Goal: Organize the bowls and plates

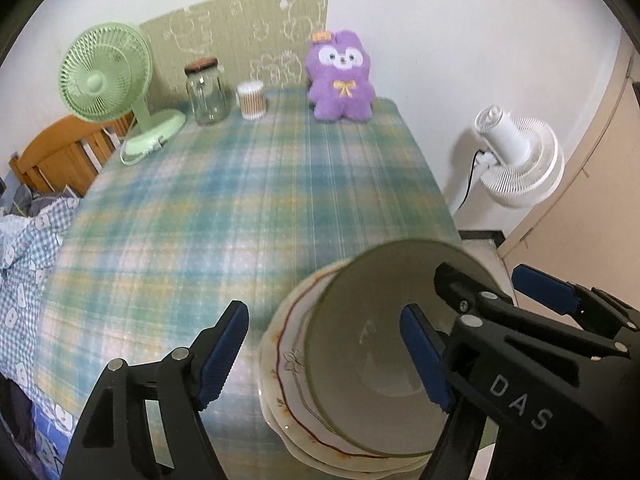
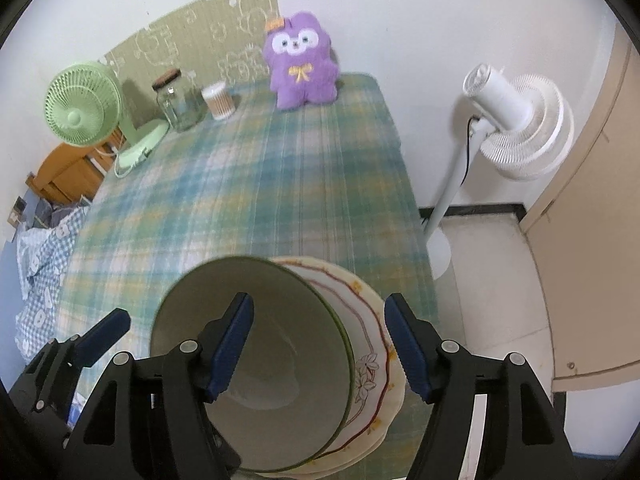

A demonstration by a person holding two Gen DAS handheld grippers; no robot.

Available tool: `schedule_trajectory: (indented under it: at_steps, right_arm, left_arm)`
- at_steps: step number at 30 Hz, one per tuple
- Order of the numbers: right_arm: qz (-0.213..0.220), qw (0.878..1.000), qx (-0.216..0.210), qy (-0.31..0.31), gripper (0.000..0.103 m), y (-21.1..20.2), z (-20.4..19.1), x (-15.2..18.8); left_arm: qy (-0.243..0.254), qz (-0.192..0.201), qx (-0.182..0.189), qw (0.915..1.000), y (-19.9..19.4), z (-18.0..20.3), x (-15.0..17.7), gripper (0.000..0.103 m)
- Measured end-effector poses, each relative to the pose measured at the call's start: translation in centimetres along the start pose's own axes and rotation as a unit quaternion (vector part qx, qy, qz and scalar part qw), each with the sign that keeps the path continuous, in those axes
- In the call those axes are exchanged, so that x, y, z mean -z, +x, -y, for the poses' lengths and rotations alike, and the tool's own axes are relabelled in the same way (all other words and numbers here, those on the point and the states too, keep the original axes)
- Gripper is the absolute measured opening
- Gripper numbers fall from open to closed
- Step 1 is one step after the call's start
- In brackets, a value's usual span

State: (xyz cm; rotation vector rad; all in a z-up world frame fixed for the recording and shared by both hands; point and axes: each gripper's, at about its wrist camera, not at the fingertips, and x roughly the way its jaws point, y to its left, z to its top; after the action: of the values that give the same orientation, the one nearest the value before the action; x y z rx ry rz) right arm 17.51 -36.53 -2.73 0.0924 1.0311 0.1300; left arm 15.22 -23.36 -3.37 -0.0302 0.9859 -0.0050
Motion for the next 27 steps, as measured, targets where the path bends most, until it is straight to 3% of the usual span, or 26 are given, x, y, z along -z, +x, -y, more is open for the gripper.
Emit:
schedule_trajectory:
  at_steps: [10,21,23,27]
  right_arm:
    - [0.075,0.997,0.022,-0.004,0.071,-4.4,-4.8,-0.3]
    - [0.139,0.989,0.057,0.012,0.072,-7.4,-14.1,1.1]
    - [0.158,0.985,0.064,0.019,0.078,-7.9,-15.7,1.7]
    - [0.184,0.980,0.075,0.032,0.081,-8.3,-18.6,2.9]
  left_arm:
    - [0.006,0.070,-0.001,0.9976,-3.9,-4.7,-1.0,0.082]
    - [0.033,0.130,0.000,0.9909,-7.4,-14.3,-1.1,0.085]
    - [0.039,0.145,0.001,0.9887,-8.0,-16.3,-0.9,0.086]
    - [0.054,0.167,0.001,0.9844,-8.7,-19.5,-0.7,0.090]
